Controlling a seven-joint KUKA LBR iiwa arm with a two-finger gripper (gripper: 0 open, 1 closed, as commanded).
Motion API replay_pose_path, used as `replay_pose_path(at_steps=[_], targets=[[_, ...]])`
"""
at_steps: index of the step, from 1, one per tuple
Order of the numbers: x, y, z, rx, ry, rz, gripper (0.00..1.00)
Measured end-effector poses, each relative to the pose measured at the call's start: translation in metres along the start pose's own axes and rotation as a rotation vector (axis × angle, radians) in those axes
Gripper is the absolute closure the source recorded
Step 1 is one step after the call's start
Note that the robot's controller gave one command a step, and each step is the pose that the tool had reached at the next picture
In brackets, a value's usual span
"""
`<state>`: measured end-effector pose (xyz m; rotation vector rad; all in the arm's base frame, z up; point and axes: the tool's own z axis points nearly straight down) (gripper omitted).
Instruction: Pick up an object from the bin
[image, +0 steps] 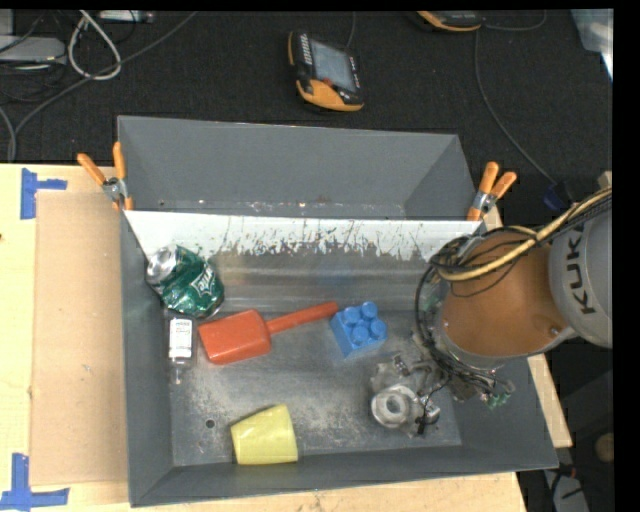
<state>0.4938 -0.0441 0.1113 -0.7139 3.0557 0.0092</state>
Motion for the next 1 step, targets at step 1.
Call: replay_pose_path(at_steps=[1], targets=[[-0.0019,-0.0010,-0.0271,0.004,-0.006,0.002,1.00]])
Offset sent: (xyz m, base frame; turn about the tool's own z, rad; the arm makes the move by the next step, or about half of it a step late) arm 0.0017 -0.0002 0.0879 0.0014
